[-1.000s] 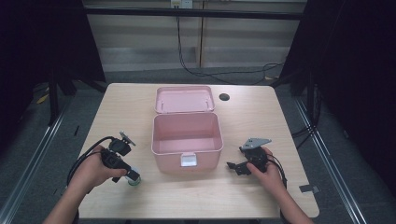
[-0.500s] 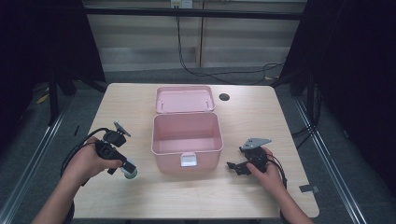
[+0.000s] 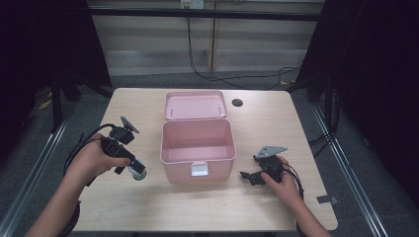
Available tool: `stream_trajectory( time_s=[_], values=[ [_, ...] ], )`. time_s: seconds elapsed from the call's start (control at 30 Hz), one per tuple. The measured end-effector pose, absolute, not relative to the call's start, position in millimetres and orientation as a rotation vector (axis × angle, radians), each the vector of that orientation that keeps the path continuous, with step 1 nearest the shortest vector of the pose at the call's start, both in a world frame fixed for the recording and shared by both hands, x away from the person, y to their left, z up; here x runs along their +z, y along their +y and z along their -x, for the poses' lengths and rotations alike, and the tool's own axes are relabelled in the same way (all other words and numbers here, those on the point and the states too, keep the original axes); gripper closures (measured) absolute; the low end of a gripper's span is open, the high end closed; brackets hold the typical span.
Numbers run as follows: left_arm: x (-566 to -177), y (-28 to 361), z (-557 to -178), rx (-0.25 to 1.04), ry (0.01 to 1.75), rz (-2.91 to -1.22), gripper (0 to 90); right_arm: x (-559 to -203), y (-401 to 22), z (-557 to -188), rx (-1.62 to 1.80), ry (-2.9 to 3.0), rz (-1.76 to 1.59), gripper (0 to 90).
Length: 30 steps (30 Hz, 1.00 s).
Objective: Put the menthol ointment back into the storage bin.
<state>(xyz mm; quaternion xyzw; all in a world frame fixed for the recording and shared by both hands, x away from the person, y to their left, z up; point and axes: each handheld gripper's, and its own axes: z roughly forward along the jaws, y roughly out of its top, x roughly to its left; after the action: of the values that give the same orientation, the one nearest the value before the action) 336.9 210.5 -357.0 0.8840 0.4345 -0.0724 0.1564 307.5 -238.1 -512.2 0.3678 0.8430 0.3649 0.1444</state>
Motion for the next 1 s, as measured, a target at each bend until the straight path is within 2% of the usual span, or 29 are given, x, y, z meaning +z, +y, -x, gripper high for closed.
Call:
stream_trajectory(
  time_s=[0.57,1.0],
  values=[
    [-322,189,-347,-0.183,1.202,-2.533,49.8,-512,-238,-308,1.053,2.427,-1.059,13.2],
    [-305,187,-358,-0.177,1.221,-2.532,49.9,-512,-238,-308,1.052,2.427,-1.061,13.2]
  ],
)
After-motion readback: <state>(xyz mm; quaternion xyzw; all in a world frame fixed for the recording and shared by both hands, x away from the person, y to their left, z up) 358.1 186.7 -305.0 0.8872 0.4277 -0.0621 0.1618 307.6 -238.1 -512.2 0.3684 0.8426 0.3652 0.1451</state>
